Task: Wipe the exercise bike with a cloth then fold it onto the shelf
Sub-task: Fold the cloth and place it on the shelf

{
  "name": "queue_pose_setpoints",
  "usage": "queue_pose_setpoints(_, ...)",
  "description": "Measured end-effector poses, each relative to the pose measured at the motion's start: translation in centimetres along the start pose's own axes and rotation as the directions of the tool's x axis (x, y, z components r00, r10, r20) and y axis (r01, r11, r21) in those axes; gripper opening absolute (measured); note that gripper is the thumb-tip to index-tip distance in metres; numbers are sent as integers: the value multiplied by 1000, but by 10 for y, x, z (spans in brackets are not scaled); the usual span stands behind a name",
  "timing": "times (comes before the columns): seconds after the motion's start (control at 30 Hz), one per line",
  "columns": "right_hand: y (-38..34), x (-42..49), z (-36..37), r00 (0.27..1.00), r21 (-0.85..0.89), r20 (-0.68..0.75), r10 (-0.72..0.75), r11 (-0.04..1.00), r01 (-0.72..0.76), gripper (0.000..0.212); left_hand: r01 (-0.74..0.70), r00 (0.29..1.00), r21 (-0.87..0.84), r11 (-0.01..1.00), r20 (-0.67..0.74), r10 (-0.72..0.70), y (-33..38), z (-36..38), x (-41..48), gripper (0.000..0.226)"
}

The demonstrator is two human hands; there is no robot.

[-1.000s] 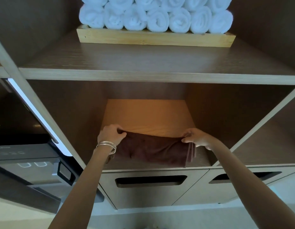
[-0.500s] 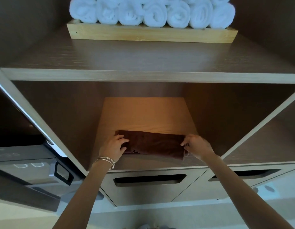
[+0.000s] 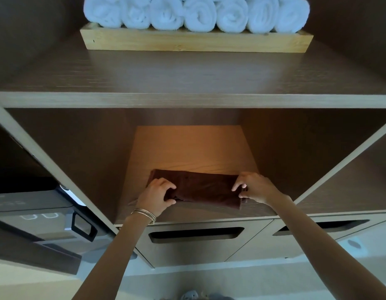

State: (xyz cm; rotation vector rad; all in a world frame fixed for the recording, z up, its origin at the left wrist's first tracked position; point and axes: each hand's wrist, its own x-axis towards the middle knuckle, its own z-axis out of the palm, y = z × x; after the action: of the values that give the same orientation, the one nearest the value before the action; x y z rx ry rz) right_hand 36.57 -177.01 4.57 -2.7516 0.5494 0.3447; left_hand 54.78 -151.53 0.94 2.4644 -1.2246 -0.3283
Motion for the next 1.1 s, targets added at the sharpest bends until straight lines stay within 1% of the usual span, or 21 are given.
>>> queue_pose_setpoints(0.07,2,0,-1,998,28,42,-43,999,41,29,-8,1000,24,1000,-25,9,2,4,0,42)
queue_pose_setpoints(0.1,3,0,-3,995,36,73,-71,997,68,30,-32,998,62,998,-51,35,4,5,-1,44)
queue_pose_setpoints(0.13,3,-1,-5,991,37,93,-95,995,92,29,-70,994,110,991,-72,78,8,7,-1,46)
queue_pose_setpoints(0.2,2,-5,-6,989,42,84,-120,992,117,25,-188,975,182,965,-83,206,21,11,-2,47)
queue_pose_setpoints(0.27,-2,-12,-2,989,43,76,-130,991,126,28,-321,935,211,923,-86,345,40,19,-1,47)
queue_pose_setpoints(0.33,-8,-16,9,986,-38,90,-141,989,145,33,-394,905,192,899,-88,415,59,31,3,45)
queue_pose_setpoints(0.4,-14,-18,19,989,-108,41,-141,984,145,24,-394,912,143,908,-61,405,75,42,10,42)
queue_pose_setpoints(0.47,-15,-18,15,994,-88,-46,-100,991,96,9,-370,925,113,922,-43,376,86,49,17,40)
queue_pose_setpoints(0.53,-15,-16,3,995,-61,-89,-38,998,32,6,-350,933,126,928,-44,358,93,50,23,37)
queue_pose_setpoints(0.6,-14,-13,-9,996,64,-90,22,998,-16,9,-313,944,133,940,-68,323,97,49,29,34)
queue_pose_setpoints(0.67,-14,-10,-19,996,229,-83,44,973,-24,11,-246,958,103,964,-124,258,97,46,33,30)
queue_pose_setpoints(0.7,-13,-8,-24,995,280,-91,39,960,-12,10,-210,964,83,974,-149,221,95,44,35,29)
queue_pose_setpoints(0.77,-14,-6,-32,992,340,-128,19,940,26,8,-154,972,59,986,-172,162,88,40,36,27)
queue_pose_setpoints(0.87,-9,-11,-36,988,447,-157,2,892,69,16,-109,976,50,993,-183,116,70,38,29,27)
queue_pose_setpoints(0.9,-5,-13,-34,988,443,-153,4,894,65,18,-106,977,58,993,-180,115,65,38,26,27)
queue_pose_setpoints(0.97,4,-16,-25,992,371,-125,36,929,13,18,-125,974,67,990,-180,135,58,40,19,28)
queue_pose_setpoints(1.03,8,-18,-13,997,247,-60,58,968,-42,14,-171,968,58,984,-174,179,54,42,15,30)
queue_pose_setpoints(1.1,10,-15,-1,999,116,-3,47,992,-46,12,-239,960,66,969,-134,246,49,42,12,35)
